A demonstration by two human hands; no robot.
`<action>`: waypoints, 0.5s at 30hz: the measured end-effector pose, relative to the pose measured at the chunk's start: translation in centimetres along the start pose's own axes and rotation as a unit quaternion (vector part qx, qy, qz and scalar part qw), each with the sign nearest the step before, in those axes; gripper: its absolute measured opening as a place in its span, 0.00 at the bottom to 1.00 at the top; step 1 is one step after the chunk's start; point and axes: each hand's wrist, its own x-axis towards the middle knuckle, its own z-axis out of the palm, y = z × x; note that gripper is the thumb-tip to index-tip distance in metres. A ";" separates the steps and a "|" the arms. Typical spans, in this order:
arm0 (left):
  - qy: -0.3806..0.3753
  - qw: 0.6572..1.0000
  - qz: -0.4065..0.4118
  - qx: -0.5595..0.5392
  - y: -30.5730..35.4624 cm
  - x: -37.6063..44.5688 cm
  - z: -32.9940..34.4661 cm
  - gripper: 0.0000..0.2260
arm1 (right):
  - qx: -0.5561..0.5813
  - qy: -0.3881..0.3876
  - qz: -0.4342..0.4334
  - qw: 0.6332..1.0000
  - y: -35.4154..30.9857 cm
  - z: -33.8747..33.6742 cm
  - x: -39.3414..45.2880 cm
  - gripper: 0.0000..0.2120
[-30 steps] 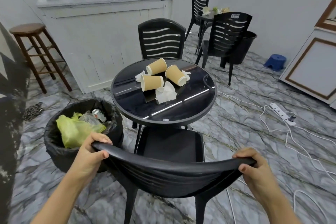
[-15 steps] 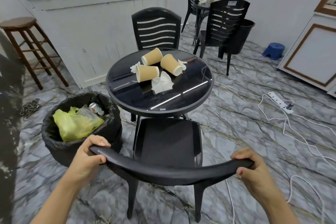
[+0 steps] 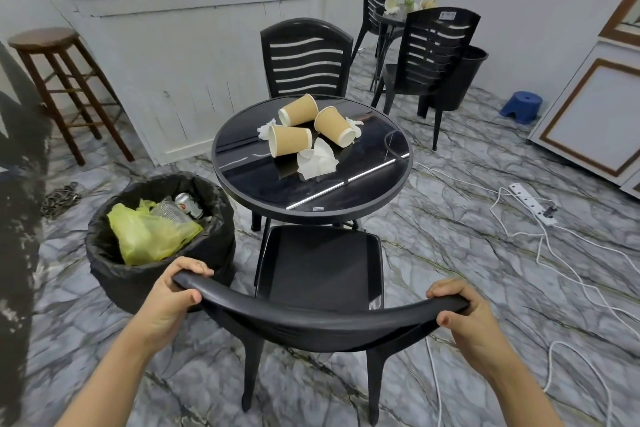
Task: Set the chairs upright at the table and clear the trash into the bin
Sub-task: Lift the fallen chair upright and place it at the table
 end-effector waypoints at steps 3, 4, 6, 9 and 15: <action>0.001 1.000 -0.001 -0.004 0.0 -0.1 0.0 0.27 | 0.004 -0.008 0.013 1.000 -0.3 -0.1 -0.1 0.13; 0.003 1.000 -0.002 -0.003 0.0 -0.2 0.0 0.27 | -0.001 -0.008 0.015 1.000 -0.3 -0.1 -0.2 0.15; 0.003 1.000 -0.010 0.002 0.2 -0.3 0.0 0.27 | -0.011 -0.007 0.022 1.000 -0.4 -0.2 -0.3 0.19; -0.009 0.999 -0.048 0.020 0.8 -0.4 -0.2 0.27 | -0.007 -0.009 0.022 1.000 -0.4 -0.2 -0.2 0.13; -0.017 0.994 -0.096 0.051 2.0 -0.8 0.4 0.26 | 0.001 -0.005 0.020 1.000 -0.6 0.0 -0.2 0.12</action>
